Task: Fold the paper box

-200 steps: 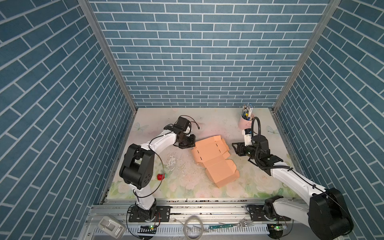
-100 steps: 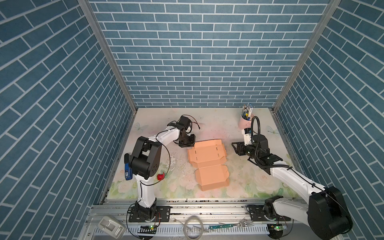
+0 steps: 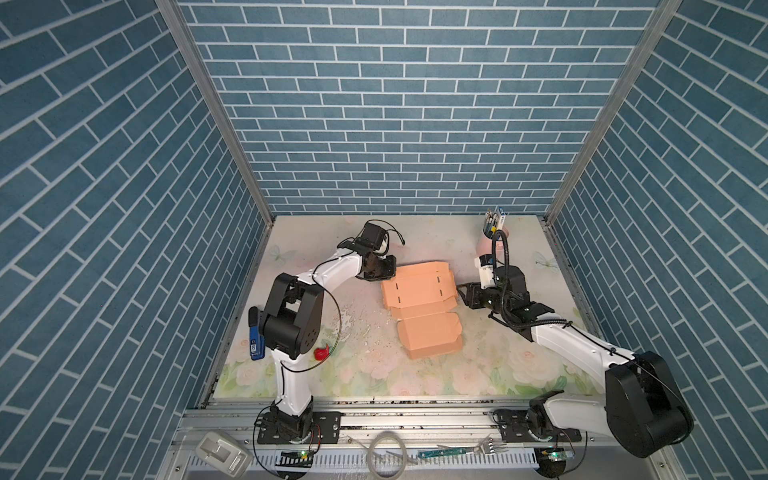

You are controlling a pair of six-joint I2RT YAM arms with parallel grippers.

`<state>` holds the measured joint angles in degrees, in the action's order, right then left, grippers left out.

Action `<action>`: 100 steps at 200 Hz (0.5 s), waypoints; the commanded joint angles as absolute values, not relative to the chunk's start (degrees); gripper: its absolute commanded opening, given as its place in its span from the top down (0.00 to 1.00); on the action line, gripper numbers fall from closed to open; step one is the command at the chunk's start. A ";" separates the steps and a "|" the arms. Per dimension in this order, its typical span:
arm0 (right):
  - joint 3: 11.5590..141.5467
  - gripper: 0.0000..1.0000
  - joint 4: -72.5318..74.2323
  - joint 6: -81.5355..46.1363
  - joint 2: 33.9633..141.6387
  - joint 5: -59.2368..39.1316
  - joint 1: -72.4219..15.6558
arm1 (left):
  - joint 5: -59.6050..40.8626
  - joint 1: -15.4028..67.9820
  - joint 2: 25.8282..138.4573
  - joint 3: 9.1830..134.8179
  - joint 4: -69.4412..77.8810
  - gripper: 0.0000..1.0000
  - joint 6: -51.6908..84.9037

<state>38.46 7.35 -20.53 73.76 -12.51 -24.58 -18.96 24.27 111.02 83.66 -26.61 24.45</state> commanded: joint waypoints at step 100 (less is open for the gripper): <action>42.78 0.51 6.18 -15.96 76.55 -12.10 -24.87 | -12.04 25.68 107.81 83.06 -26.74 0.52 22.66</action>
